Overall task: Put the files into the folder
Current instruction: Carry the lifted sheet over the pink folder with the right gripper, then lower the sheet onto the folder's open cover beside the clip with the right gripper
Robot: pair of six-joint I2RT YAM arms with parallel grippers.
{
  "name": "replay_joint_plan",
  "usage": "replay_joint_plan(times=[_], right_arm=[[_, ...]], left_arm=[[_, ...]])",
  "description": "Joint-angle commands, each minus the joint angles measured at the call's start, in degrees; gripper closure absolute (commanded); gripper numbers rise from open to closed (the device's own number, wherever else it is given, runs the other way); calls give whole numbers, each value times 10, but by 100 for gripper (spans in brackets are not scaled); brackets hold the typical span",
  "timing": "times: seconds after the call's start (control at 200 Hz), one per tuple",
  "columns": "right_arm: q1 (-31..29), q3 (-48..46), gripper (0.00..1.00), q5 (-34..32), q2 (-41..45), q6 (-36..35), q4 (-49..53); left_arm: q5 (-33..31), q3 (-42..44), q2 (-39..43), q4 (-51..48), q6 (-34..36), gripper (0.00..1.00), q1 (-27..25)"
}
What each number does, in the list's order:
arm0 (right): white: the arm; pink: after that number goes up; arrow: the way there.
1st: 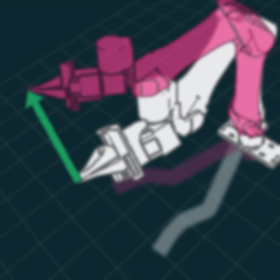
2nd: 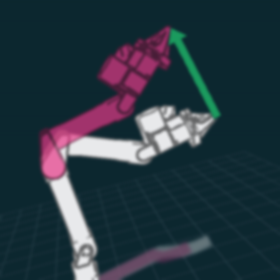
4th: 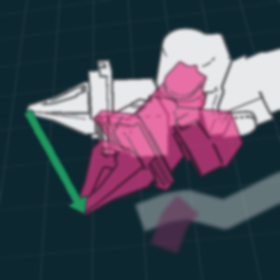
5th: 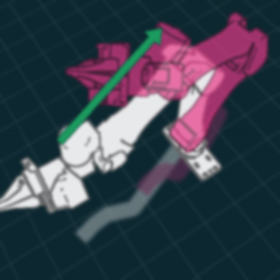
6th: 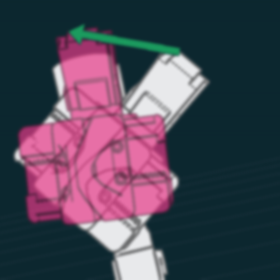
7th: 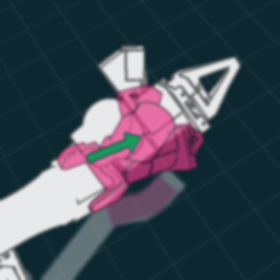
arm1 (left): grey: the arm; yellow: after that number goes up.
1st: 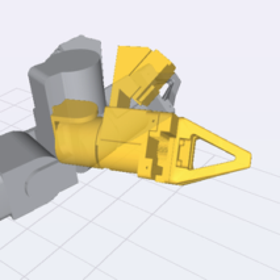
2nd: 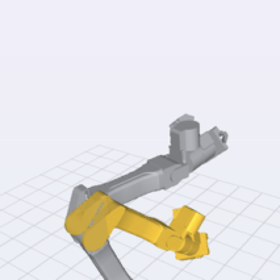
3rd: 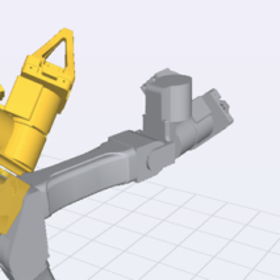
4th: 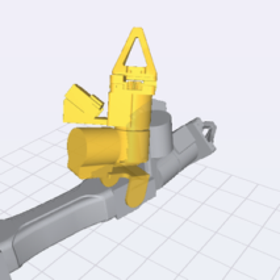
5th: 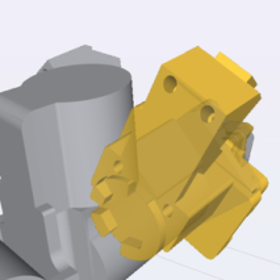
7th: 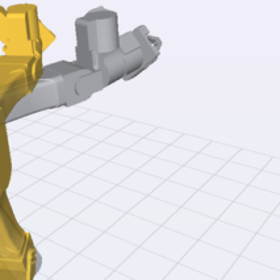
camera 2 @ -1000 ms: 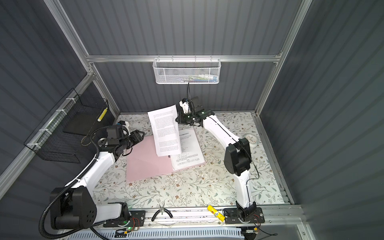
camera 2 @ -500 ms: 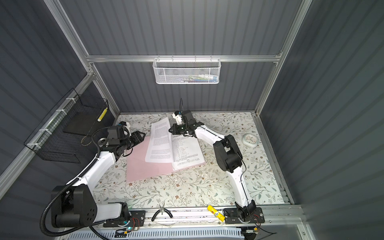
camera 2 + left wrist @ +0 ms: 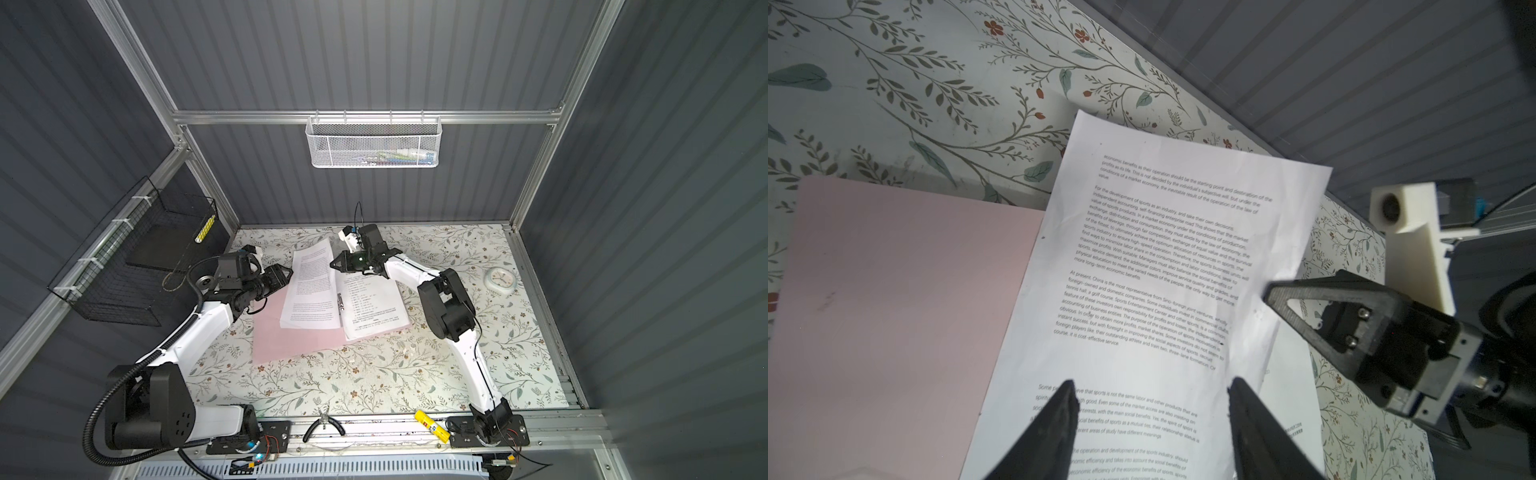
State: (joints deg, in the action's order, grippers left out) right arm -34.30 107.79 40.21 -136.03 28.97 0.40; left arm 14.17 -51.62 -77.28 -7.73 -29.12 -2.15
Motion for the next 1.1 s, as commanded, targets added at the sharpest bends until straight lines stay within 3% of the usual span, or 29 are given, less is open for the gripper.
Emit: replay_joint_plan(times=[0.0, 0.671, 1.096], right_arm=[[-5, 23, 100, 41, -13, 1, -2], [-24, 90, 100, 107, -72, 1, 11], [-53, 130, 100, 113, -108, 15, 18]], left_arm=[[10, 6, -3, 1, 14, 41, 3], [22, 6, -10, 0, 17, 41, 3], [27, 5, -16, 0, 18, 41, 3]])
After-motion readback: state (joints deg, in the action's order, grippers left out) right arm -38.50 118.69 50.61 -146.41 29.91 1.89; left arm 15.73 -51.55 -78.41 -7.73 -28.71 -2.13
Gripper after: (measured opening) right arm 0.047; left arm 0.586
